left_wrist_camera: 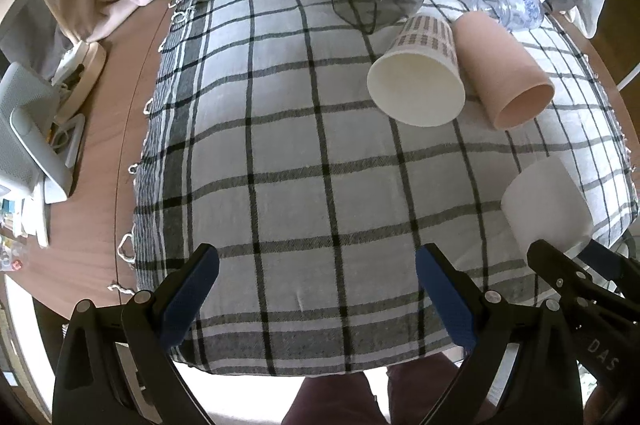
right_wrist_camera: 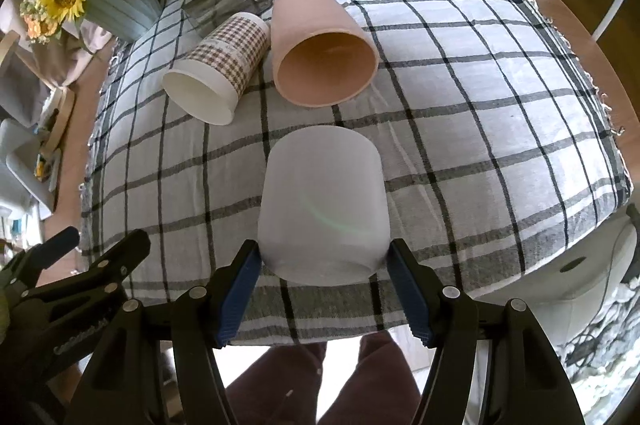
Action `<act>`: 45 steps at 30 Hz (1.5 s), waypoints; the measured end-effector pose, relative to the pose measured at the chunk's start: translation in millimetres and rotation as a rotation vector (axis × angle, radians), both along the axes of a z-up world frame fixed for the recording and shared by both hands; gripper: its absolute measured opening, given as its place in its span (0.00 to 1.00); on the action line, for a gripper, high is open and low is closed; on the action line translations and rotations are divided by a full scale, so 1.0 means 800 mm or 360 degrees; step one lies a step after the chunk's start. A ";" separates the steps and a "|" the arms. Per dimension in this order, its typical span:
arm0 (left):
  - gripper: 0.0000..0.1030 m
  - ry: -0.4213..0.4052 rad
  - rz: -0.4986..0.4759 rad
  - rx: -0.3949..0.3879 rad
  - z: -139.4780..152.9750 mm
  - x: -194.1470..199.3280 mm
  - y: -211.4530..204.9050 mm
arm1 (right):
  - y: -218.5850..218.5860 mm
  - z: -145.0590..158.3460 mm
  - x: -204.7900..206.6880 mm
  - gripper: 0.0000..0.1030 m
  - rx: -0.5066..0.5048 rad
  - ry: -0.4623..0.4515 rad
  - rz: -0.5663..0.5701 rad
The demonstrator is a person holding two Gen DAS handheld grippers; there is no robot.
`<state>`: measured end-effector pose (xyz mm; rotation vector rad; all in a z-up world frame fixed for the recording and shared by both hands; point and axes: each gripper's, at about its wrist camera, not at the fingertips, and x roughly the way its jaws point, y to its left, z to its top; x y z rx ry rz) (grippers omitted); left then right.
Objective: Flip cup upside down
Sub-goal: 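Lift the white cup and rotate it rim-down with the right gripper, then lower the cup rim-down onto the cloth and open the right gripper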
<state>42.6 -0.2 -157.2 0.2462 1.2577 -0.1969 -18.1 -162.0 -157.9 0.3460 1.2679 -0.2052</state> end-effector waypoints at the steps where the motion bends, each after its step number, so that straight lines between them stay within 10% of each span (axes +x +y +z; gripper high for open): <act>1: 0.98 -0.0003 0.0000 -0.0005 0.000 0.001 0.000 | -0.001 0.001 0.000 0.63 0.0001 0.0001 -0.0001; 19: 0.99 -0.0068 -0.0031 -0.0083 0.013 0.016 -0.014 | -0.033 0.009 0.024 0.63 0.0058 0.0226 0.0023; 45: 0.99 -0.0095 0.0034 -0.0015 0.011 0.022 -0.007 | -0.024 0.000 0.047 0.63 -0.0070 0.0172 0.0083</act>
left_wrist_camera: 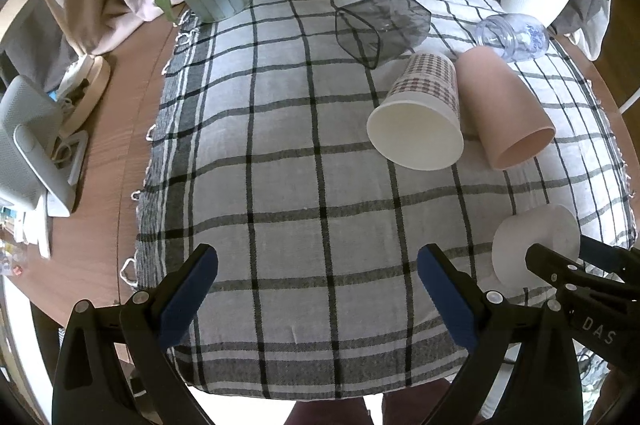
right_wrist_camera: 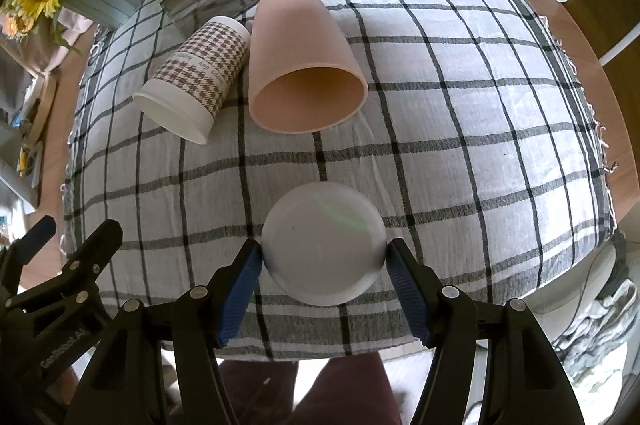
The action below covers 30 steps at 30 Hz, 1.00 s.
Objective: Flip cup upside down
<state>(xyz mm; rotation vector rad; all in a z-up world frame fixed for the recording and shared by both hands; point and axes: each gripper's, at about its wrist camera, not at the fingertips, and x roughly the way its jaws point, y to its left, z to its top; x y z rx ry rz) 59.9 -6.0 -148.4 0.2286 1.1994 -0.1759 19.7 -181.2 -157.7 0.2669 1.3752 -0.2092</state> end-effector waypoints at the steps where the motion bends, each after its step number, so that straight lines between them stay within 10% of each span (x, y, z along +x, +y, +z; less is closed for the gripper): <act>1: 0.99 -0.0004 0.0003 0.0005 0.001 -0.001 0.000 | -0.001 0.000 0.001 0.63 -0.0004 -0.0003 0.0006; 8: 0.99 -0.0044 0.0044 0.0025 0.011 -0.012 0.001 | 0.001 0.009 -0.008 0.81 -0.0074 -0.0046 0.0015; 30: 0.99 -0.0305 0.0190 -0.0020 0.086 -0.112 -0.015 | -0.021 0.124 -0.099 0.85 -0.0185 -0.0587 0.0108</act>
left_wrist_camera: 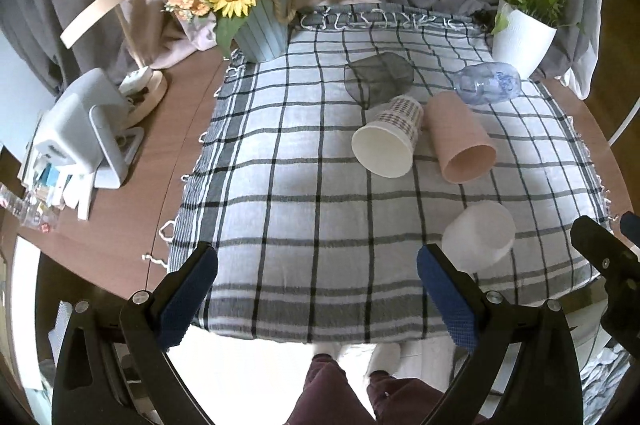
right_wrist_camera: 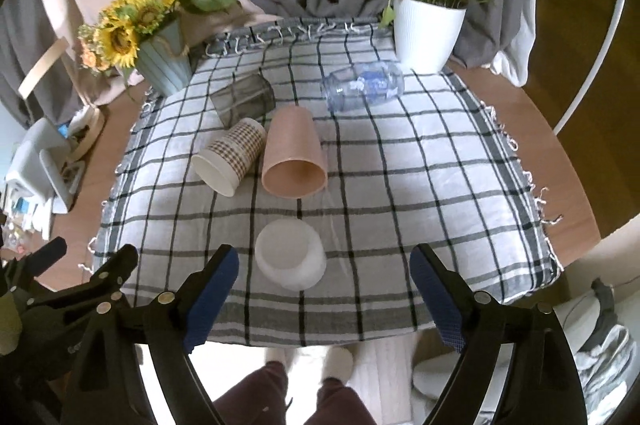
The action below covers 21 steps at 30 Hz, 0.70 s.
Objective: Flip cup upside down
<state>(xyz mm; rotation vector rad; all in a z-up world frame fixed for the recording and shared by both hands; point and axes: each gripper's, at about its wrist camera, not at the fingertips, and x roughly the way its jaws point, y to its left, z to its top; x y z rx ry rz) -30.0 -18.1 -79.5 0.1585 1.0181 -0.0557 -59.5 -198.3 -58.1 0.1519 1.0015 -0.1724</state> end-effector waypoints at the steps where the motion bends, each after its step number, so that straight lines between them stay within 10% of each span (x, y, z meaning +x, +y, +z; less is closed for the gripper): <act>1: 0.99 -0.0008 0.0008 -0.0003 0.003 -0.006 0.000 | 0.000 0.002 -0.003 0.85 -0.0001 -0.0010 0.0007; 21: 1.00 -0.0179 0.0075 -0.0023 0.040 -0.064 -0.012 | -0.016 0.032 -0.064 0.85 0.0028 -0.0196 0.0088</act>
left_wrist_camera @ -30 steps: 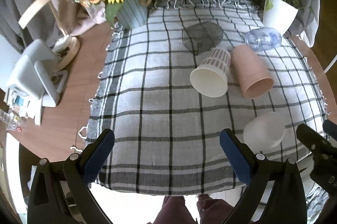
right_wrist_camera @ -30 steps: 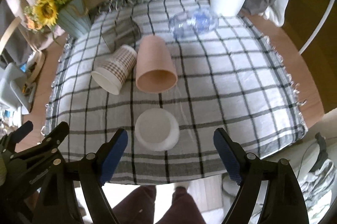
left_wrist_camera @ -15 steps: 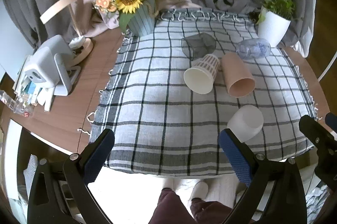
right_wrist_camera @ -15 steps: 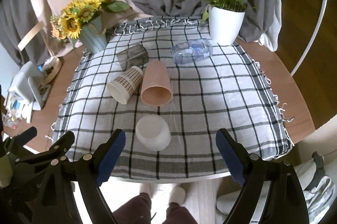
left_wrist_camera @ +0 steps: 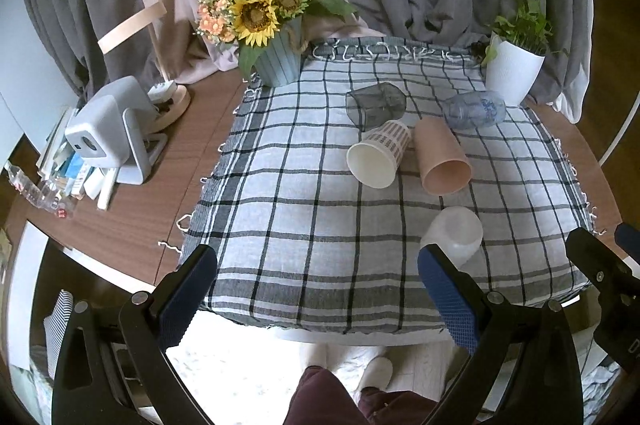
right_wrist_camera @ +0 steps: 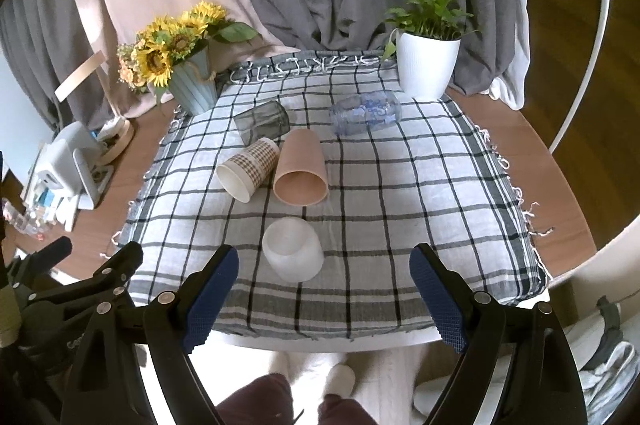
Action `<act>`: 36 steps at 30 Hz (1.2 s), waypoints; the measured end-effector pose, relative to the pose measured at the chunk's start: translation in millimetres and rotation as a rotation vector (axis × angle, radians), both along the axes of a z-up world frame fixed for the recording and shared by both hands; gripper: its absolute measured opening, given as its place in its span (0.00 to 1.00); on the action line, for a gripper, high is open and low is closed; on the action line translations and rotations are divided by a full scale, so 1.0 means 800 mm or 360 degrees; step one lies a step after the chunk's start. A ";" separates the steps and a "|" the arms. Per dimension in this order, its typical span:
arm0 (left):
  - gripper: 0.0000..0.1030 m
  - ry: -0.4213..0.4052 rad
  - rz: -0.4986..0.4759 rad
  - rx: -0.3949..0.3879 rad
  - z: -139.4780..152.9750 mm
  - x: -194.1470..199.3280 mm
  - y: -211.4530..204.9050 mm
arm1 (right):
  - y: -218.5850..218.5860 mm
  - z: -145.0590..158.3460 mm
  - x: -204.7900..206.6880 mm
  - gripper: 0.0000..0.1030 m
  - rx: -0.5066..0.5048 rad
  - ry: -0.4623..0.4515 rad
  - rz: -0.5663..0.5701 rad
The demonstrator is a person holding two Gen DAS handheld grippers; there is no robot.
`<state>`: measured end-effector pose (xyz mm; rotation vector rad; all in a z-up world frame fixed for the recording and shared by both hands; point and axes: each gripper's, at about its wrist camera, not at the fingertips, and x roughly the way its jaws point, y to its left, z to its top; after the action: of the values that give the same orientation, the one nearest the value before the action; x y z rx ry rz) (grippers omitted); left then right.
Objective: Flip cup upside down
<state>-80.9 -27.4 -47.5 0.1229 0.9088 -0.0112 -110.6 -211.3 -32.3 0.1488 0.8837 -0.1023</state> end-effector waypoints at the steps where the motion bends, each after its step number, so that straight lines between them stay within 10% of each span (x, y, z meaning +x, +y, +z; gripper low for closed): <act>1: 1.00 -0.0010 0.0000 0.0001 0.001 -0.002 0.000 | -0.001 0.001 -0.002 0.85 0.0003 -0.0006 -0.0002; 36: 1.00 -0.0061 0.0011 0.0024 0.010 -0.004 -0.001 | -0.004 0.008 -0.011 0.85 0.0005 -0.0045 -0.0014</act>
<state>-84.1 -28.4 -39.7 0.1338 0.8711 0.0045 -119.7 -214.5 -25.7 0.1568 0.8554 -0.1067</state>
